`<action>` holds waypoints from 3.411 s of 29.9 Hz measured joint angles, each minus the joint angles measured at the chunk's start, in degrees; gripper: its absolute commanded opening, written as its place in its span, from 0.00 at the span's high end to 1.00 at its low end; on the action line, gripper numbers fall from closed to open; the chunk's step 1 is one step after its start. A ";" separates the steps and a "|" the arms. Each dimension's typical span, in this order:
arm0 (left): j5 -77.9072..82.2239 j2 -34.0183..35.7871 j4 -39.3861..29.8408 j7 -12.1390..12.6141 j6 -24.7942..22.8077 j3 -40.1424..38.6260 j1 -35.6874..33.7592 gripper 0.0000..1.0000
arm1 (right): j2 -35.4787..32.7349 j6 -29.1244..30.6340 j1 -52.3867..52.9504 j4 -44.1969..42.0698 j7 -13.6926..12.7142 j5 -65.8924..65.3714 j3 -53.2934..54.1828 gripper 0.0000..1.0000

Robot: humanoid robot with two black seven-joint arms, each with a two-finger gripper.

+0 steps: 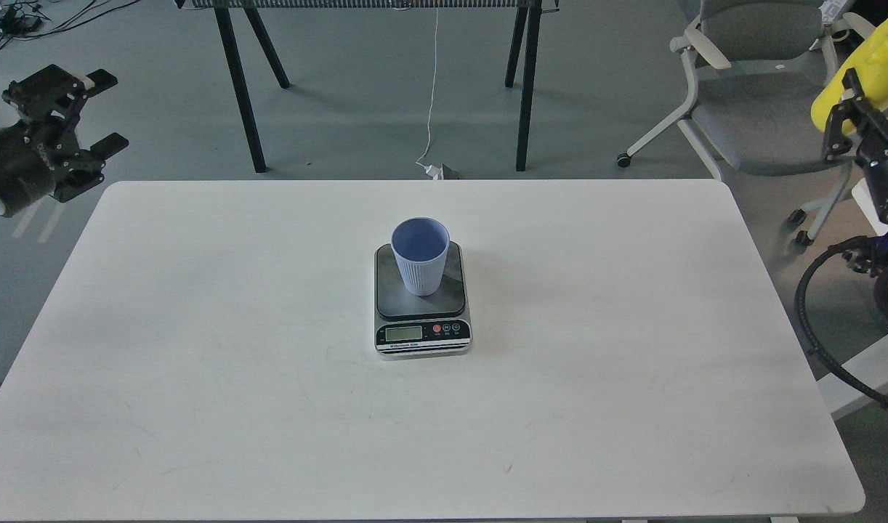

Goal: Pour seasoning into cup on scale with both arms
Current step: 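Raise the yellow bottle upright away from the cup, then lower the yellow bottle back onto the table with the right gripper, then open the right gripper and pull it back from the bottle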

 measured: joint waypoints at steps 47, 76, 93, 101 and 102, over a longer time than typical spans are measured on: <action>0.26 -0.83 -0.69 0.00 0.00 0.81 0.11 0.00 | 20.90 0.00 -12.56 -1.64 1.25 -2.60 -5.01 0.75; 0.26 -0.54 -0.72 0.00 0.00 0.80 0.11 0.00 | 20.64 0.00 -13.21 0.43 1.28 -3.63 -6.18 0.01; 0.26 -0.86 -0.72 0.00 0.00 0.80 0.03 0.00 | 19.63 0.00 -20.28 8.97 1.46 -5.50 -7.07 0.01; 0.26 -0.79 -0.72 0.00 0.00 0.80 0.11 0.00 | 17.37 0.00 -24.43 12.82 2.34 -5.50 -6.43 0.01; 0.26 -0.79 -0.72 0.00 0.00 0.80 0.14 0.00 | 16.78 0.00 -24.94 13.32 2.51 -5.50 -6.21 0.01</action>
